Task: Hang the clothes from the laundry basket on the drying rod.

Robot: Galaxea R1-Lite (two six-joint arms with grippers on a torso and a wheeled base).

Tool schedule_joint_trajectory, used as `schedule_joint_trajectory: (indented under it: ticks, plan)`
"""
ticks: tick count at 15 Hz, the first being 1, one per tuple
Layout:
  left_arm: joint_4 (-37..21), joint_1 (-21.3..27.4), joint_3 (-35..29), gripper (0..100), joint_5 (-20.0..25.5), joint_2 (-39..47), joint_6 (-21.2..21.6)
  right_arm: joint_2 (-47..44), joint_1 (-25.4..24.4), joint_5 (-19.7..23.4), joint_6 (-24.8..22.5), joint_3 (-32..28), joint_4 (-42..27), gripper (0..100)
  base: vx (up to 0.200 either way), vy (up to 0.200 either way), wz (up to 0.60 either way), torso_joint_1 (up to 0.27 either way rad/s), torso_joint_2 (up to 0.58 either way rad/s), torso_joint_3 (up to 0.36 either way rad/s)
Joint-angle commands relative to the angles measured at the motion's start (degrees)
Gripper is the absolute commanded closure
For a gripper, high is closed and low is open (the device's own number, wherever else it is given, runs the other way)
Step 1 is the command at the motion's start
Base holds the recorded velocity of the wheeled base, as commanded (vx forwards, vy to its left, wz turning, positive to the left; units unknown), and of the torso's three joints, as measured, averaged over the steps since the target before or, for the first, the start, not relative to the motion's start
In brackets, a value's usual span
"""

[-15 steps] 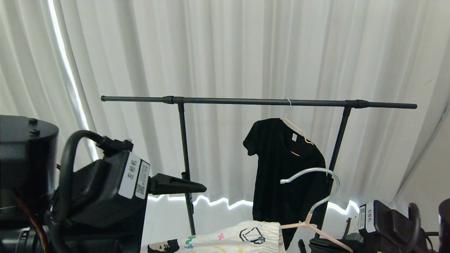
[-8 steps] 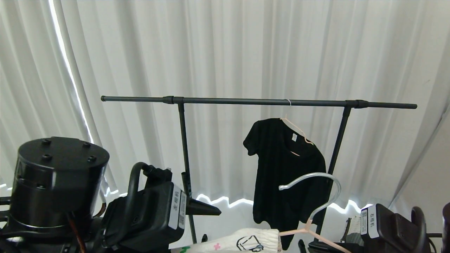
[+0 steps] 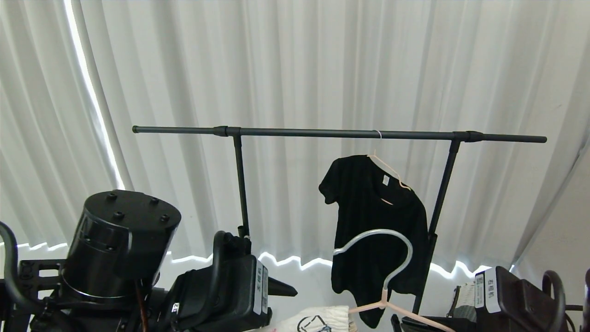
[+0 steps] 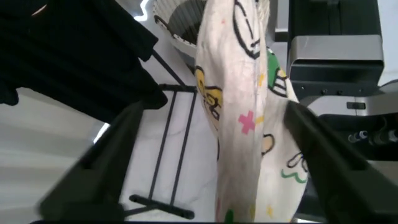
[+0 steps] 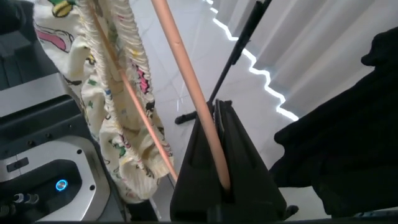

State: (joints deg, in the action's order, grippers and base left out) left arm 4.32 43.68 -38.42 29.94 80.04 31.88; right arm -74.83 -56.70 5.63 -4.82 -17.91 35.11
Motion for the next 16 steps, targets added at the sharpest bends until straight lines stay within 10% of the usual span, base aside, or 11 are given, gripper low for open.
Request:
schedule_joint_trajectory:
  ticks: [1, 6, 7, 12, 16]
  plan:
    - [-0.01, 0.0, 0.37, 100, -0.06, 0.46, 0.03, -0.41, 0.01, -0.01, 0.07, -0.02, 0.93, 100, 0.0, 0.0, 0.0, 0.0, 0.0, 0.0]
    - [-0.01, 0.0, 1.51, 100, -0.06, 0.46, -0.06, -0.5, 0.01, -1.59, 0.24, 0.07, 2.51, 100, 0.0, 0.0, 0.0, 0.0, 0.0, 0.0]
    - [-0.01, -0.09, 1.51, 100, -0.06, 0.55, -0.06, -0.41, 0.01, -2.03, 0.16, 0.07, 2.42, 0, 0.0, 0.0, 0.0, 0.0, 0.0, 0.0]
    - [-0.01, -4.13, 1.86, 100, -1.38, 0.55, -0.15, -0.5, -0.17, -7.39, -0.11, 0.42, 2.33, 0, 0.0, 0.0, 0.0, 0.0, 0.0, 0.0]
    - [-0.01, -8.17, 4.67, 100, -10.69, -0.85, -0.15, -0.76, 0.45, -10.64, 0.07, 0.95, 2.24, 0, 0.0, 0.0, 0.0, 0.0, 0.0, 0.0]
